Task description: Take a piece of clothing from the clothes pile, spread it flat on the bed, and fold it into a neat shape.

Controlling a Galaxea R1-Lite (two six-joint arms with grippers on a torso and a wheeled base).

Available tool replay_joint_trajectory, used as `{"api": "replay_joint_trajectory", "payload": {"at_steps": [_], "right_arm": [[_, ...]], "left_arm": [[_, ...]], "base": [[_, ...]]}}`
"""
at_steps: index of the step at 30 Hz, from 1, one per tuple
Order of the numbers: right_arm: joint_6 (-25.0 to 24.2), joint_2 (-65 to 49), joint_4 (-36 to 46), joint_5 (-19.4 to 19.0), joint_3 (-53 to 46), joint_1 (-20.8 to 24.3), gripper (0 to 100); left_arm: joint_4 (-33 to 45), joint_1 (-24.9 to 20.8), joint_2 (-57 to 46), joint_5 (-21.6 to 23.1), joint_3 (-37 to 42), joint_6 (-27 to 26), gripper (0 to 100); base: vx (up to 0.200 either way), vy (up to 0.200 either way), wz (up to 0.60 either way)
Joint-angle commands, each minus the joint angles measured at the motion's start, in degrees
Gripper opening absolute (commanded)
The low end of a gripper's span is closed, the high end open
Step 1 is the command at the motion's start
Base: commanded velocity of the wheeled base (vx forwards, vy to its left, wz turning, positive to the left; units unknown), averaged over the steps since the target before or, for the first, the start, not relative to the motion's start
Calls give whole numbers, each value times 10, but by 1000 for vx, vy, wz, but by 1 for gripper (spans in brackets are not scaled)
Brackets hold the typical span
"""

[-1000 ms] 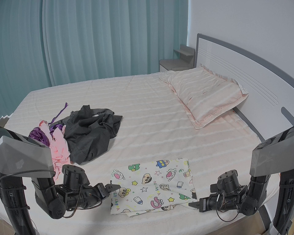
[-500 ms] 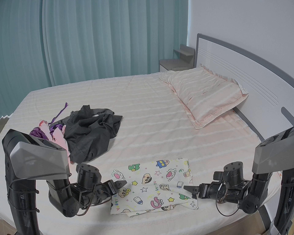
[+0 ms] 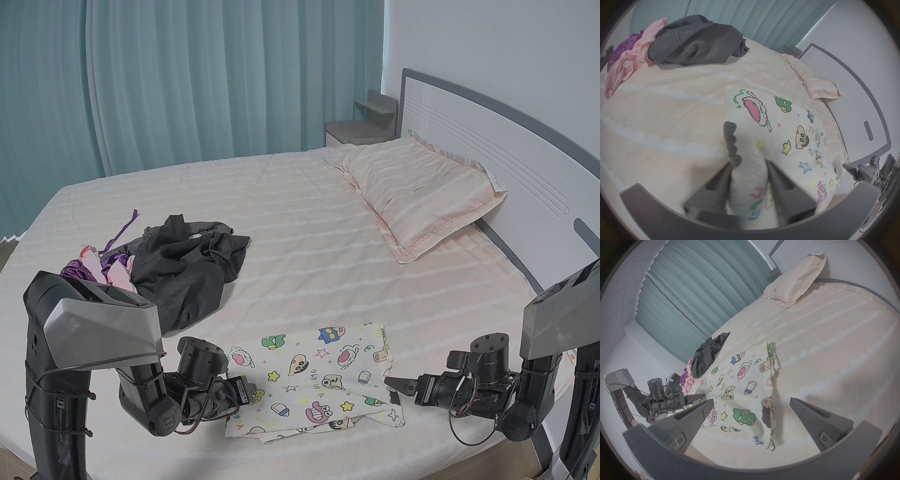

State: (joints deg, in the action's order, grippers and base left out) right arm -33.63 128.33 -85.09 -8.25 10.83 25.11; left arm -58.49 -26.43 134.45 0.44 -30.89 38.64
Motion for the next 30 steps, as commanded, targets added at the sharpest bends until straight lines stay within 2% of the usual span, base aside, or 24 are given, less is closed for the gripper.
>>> {"api": "replay_joint_trajectory", "payload": {"at_steps": [1,5,13,21,26,30], "right_arm": [[0,-1,-1,-1,-3,-5,100],[0,-1,-1,-1,-3,-5,100],[-1,-1,-2,-1,-6,-5,100],[-1,1,-10,-4,-12,-5,100],[-18,1,-10,-5,-12,-3,100],[-18,-1,-10,-5,-12,-3,100]], "left_arm": [[4,1,-3,1,-12,1,0],[3,1,-3,-2,-12,4,0],[0,9,-26,-2,16,47,0],[3,17,-32,-3,30,55,0],[2,19,-37,-3,40,55,0],[-1,27,-42,-2,54,55,0]], "base": [[0,0,0],[0,0,0],[0,0,0],[0,0,0],[0,0,0],[0,200,0]]}}
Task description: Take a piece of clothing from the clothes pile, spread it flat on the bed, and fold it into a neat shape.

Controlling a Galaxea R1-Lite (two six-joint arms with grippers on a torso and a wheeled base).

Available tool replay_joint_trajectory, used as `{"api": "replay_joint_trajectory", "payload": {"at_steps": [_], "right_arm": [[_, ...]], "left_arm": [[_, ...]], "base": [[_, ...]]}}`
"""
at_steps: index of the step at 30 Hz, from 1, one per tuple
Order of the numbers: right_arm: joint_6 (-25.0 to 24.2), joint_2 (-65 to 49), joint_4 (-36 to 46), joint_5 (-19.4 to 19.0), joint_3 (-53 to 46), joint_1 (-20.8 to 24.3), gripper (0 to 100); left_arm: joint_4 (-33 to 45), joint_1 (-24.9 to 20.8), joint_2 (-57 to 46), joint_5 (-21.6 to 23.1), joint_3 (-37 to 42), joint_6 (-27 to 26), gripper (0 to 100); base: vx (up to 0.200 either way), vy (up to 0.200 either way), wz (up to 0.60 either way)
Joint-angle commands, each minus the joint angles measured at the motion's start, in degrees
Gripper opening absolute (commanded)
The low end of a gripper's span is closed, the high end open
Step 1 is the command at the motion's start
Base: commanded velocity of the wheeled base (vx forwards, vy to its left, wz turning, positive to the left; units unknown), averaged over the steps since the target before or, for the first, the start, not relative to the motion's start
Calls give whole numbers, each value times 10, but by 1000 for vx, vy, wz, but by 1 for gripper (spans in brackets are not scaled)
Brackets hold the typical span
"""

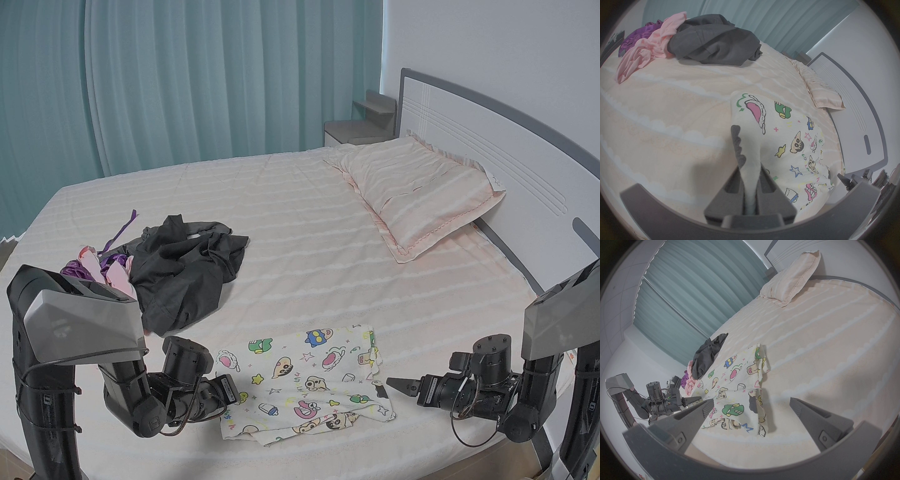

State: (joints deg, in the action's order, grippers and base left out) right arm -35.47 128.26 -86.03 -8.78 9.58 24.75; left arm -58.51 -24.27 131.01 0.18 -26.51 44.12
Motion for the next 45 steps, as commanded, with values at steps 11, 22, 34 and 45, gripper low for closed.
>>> {"api": "replay_joint_trajectory", "payload": {"at_steps": [11,22,34,45], "right_arm": [[0,0,0,2,3,0,100],[0,0,0,2,3,2,100],[0,-4,0,3,3,5,100],[1,-4,0,3,4,5,100]], "left_arm": [[-4,27,-17,2,33,1,0],[-5,31,-25,1,48,1,0],[-5,32,-24,1,65,-1,0],[-5,27,-25,-1,67,0,0]], "base": [[0,200,0],[0,200,0],[0,167,0],[-18,0,0]]}}
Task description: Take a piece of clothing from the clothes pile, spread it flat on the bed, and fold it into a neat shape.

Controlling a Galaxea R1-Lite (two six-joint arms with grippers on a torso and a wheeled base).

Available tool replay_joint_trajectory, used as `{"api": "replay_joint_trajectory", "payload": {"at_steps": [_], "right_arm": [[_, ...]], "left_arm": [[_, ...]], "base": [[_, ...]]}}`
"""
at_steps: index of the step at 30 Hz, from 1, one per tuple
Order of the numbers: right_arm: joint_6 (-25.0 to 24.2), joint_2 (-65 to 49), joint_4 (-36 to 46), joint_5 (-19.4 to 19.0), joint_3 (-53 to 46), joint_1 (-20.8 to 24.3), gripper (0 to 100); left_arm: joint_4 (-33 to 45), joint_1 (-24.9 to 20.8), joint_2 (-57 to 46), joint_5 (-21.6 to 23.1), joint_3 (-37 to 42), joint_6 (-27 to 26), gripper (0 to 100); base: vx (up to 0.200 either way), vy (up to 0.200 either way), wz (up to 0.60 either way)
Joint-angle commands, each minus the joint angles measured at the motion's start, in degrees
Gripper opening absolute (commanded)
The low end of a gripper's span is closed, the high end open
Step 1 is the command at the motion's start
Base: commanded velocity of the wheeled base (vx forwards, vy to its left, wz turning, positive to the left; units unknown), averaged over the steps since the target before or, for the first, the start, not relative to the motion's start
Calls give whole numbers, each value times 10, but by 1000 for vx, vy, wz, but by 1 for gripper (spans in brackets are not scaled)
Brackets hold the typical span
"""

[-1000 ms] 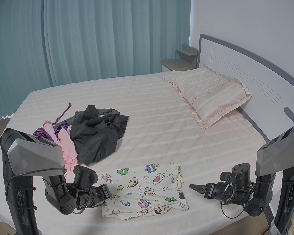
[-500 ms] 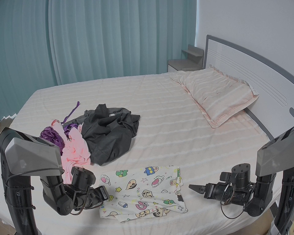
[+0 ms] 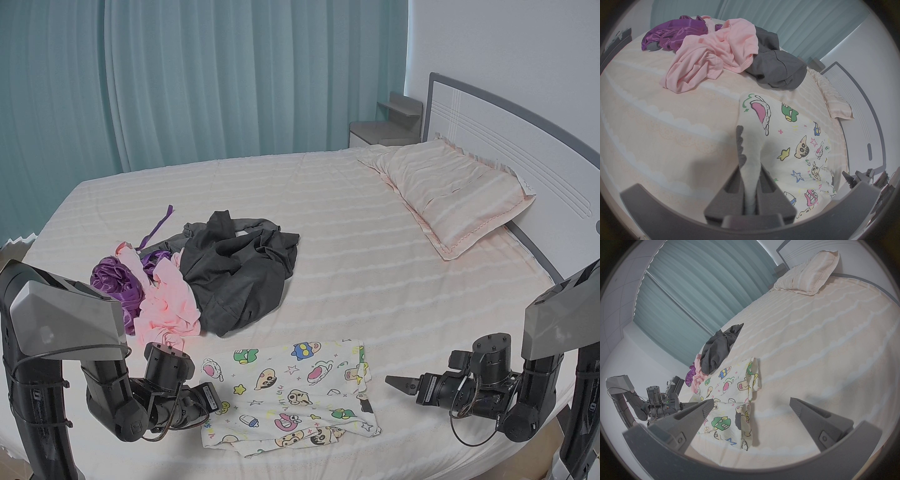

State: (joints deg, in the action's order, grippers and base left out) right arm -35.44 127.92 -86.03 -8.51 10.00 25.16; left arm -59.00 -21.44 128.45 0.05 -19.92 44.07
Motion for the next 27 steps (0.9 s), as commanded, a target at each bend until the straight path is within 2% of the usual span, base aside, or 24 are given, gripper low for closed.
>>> {"api": "replay_joint_trajectory", "payload": {"at_steps": [1,5,13,23,27], "right_arm": [[0,0,0,0,0,1,100],[0,0,0,0,1,1,100],[0,0,0,1,1,2,100],[-1,1,0,1,0,2,100],[-1,1,0,1,0,3,100]], "left_arm": [[-1,0,0,0,1,1,0],[0,-1,0,0,2,1,0],[-1,-1,1,-4,0,1,0],[0,25,7,-15,-23,1,0],[-1,27,7,-15,-20,1,0]], "base": [[-200,0,0],[-200,0,0],[0,0,0],[0,0,0],[0,200,0]]}}
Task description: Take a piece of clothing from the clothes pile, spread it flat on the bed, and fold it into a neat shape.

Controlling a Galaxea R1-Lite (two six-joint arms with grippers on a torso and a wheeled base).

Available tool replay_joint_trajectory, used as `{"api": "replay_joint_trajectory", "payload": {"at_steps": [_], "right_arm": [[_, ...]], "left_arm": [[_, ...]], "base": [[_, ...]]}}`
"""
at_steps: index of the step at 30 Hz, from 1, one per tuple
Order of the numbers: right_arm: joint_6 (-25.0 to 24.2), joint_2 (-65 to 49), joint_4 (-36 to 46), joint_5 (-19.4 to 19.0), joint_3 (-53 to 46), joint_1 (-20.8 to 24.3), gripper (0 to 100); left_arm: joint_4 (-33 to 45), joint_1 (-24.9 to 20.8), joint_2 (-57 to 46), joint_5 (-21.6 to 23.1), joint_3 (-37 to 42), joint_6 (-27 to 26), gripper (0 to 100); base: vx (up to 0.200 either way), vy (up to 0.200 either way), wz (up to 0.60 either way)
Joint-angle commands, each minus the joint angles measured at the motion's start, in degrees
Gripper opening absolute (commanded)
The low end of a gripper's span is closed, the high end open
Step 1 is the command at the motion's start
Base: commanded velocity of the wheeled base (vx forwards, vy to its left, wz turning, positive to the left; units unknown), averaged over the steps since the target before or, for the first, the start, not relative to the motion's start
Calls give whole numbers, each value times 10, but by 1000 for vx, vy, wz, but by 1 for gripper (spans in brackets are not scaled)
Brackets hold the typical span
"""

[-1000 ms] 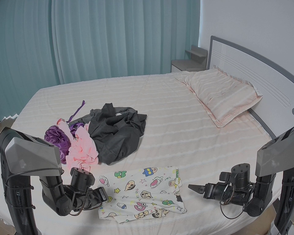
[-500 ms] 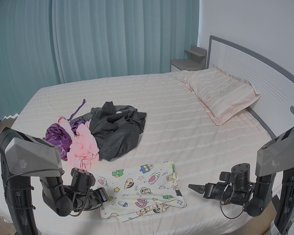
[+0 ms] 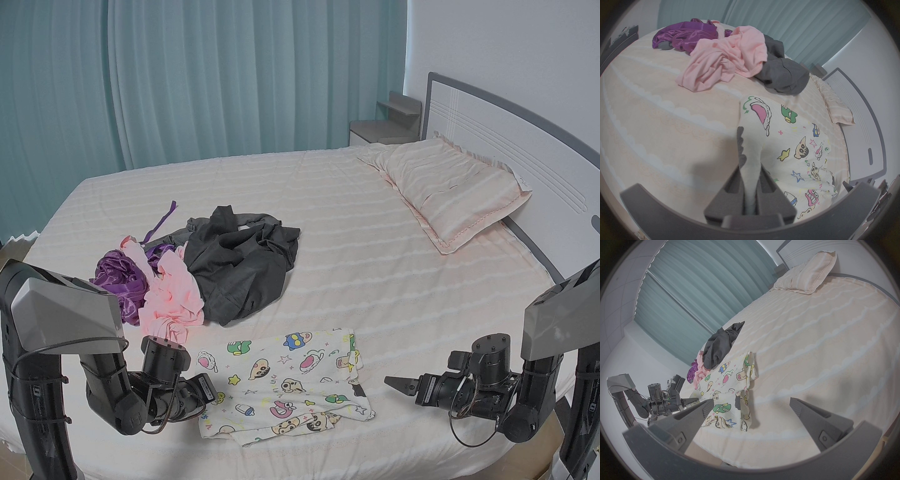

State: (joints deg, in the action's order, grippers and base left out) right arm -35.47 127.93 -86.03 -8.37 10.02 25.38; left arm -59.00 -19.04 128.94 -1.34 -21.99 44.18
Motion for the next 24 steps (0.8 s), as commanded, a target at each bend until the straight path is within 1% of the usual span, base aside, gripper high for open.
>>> {"api": "replay_joint_trajectory", "payload": {"at_steps": [1,17,20,24], "right_arm": [[0,1,0,0,0,3,100],[0,3,0,0,0,4,100],[0,3,0,0,0,4,100],[1,3,-1,0,0,5,100]], "left_arm": [[0,5,2,-1,1,0,0],[-1,10,-1,-1,10,1,0],[-1,15,-2,-1,12,2,0],[-1,14,-5,1,15,18,0]], "base": [[0,200,0],[0,200,0],[0,0,0],[0,0,0]]}}
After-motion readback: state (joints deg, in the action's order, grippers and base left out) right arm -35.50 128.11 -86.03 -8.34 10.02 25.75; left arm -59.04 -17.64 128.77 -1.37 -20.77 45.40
